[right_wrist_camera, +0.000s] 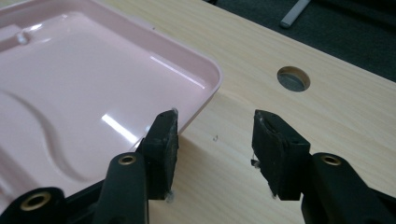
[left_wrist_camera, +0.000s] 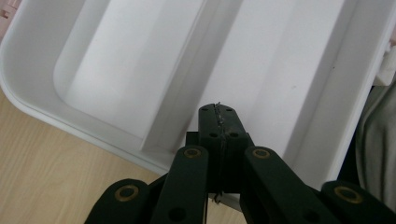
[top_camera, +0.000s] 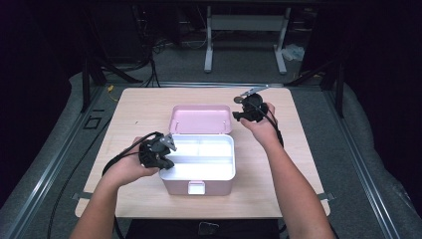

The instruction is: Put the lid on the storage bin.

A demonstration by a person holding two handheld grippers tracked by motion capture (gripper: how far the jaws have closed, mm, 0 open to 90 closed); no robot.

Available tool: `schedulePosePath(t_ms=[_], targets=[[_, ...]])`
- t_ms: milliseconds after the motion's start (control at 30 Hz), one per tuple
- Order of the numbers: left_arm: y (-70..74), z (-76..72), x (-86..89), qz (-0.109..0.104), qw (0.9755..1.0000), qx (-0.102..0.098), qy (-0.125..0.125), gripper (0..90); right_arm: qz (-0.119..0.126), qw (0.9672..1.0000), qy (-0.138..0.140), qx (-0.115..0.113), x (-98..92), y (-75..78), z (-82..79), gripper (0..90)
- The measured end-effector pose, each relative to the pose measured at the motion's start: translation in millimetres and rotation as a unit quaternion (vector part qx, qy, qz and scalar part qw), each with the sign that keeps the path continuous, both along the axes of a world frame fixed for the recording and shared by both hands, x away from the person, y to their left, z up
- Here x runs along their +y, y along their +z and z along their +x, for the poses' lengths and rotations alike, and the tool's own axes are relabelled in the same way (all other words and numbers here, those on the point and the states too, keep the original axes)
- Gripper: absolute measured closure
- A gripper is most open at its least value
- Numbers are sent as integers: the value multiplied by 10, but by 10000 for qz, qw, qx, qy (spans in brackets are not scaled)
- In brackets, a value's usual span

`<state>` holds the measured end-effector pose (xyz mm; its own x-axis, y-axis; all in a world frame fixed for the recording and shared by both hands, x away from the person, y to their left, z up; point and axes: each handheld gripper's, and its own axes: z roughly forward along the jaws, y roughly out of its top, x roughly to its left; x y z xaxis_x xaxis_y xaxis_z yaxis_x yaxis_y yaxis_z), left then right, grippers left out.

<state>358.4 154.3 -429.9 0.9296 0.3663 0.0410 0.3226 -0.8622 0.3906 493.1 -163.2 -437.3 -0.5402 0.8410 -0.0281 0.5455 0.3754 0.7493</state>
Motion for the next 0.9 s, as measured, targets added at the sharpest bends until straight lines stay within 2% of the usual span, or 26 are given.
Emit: schedulePosePath(t_ms=[100,167,267,300,467,600,833,900], targets=[[0,-4,-4,3,10000,-5,33,900,127,9999,-86,78,67,-33,93,524],[0,-7,-6,11,10000,-18,30,900,91,9998,-110,159,127,-54,159,538],[-1,-5,1,-8,10000,-3,22,900,161,9996,-206,98,204,-82,246,554],[-1,-4,2,-12,10000,0,32,900,192,9994,-237,154,223,-91,274,557],[-3,-19,-6,3,10000,-58,21,900,76,9983,-456,351,304,-177,406,591],[-2,-35,-22,62,9999,-119,17,900,233,9977,-523,365,344,-222,473,636],[-4,-32,-8,24,9999,-117,2,900,159,9966,-654,467,385,-325,549,704],[-5,-34,-7,18,9999,-123,-7,900,247,9960,-683,521,375,-339,560,723]])
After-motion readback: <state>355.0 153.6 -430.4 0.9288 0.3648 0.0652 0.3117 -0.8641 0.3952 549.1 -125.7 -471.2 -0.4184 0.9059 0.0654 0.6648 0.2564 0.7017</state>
